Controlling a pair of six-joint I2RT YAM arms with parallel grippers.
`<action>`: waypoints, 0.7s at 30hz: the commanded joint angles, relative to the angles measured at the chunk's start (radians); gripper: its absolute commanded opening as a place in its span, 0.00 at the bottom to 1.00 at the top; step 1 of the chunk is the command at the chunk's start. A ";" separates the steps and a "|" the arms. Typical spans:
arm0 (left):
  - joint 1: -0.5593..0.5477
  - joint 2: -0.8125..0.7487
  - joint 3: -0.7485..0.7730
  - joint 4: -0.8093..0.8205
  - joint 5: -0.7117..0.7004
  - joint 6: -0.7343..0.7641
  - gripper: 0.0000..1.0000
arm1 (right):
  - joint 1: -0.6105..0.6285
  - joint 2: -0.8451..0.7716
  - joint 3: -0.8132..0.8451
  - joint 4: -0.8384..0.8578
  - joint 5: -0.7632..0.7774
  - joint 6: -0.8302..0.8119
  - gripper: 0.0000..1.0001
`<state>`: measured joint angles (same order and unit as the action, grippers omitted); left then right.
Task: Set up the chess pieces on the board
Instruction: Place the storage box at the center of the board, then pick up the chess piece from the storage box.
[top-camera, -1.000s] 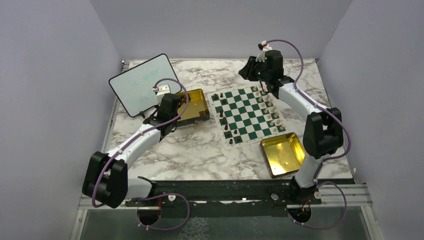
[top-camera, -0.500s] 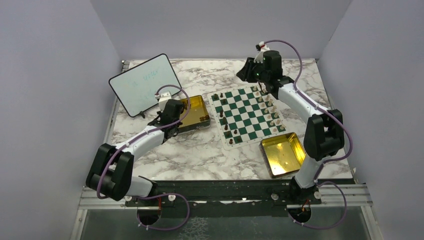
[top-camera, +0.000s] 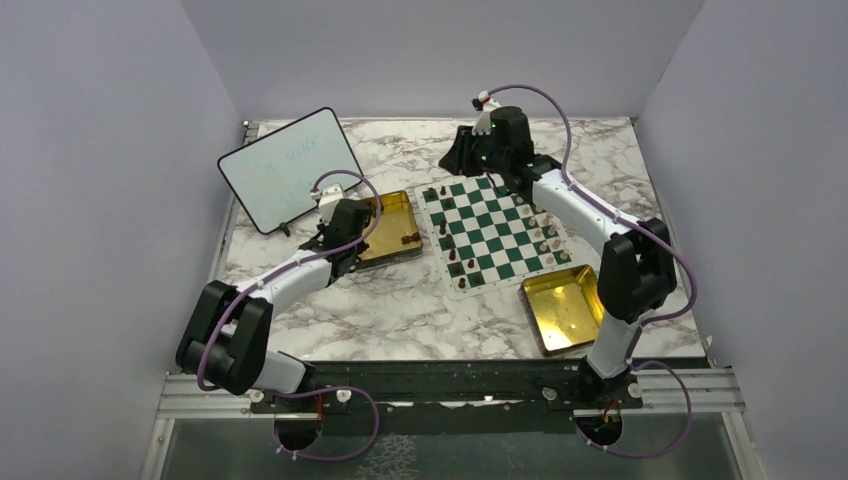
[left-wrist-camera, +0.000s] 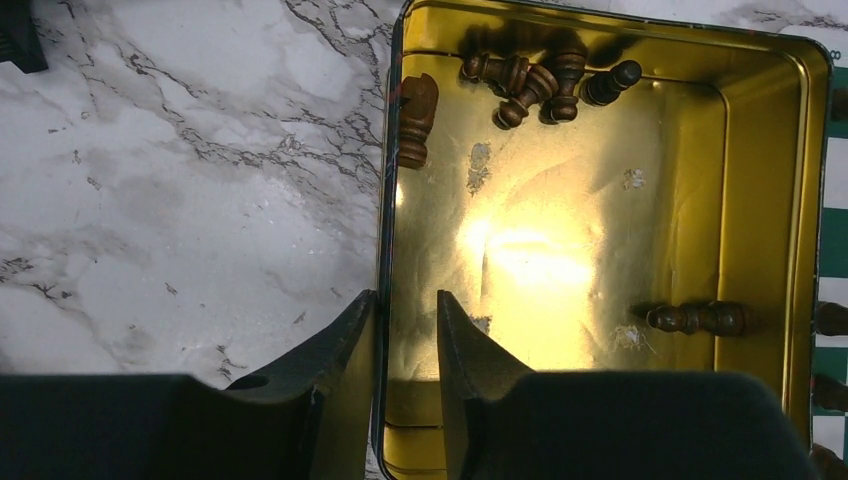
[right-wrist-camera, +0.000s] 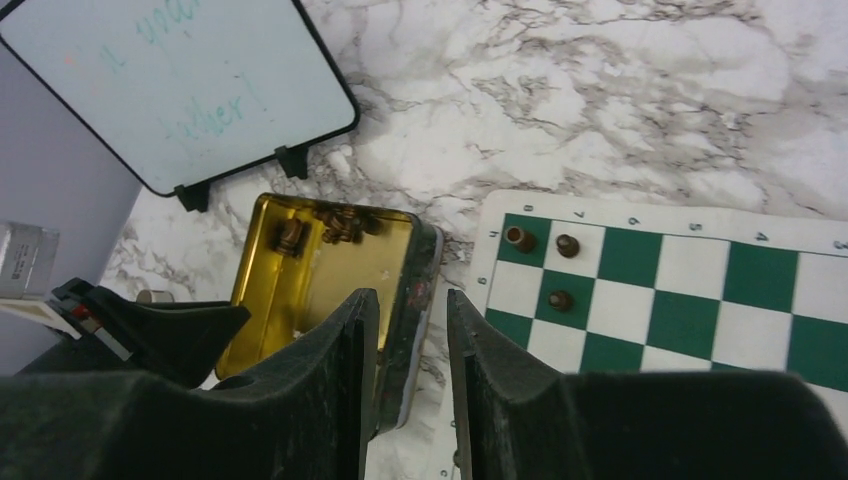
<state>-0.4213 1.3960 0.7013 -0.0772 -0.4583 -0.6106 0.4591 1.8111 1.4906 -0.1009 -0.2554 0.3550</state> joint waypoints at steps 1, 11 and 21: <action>-0.007 -0.022 0.016 0.020 0.089 -0.054 0.29 | 0.070 0.049 0.057 -0.028 0.007 0.025 0.36; -0.001 -0.090 0.018 -0.008 0.156 -0.092 0.36 | 0.200 0.125 0.085 -0.006 0.077 0.000 0.36; 0.012 -0.284 0.117 -0.140 0.139 0.160 0.61 | 0.256 0.231 0.117 0.032 0.173 -0.062 0.30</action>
<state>-0.4137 1.2137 0.7555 -0.1722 -0.3302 -0.5953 0.6987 1.9976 1.5703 -0.1001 -0.1608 0.3344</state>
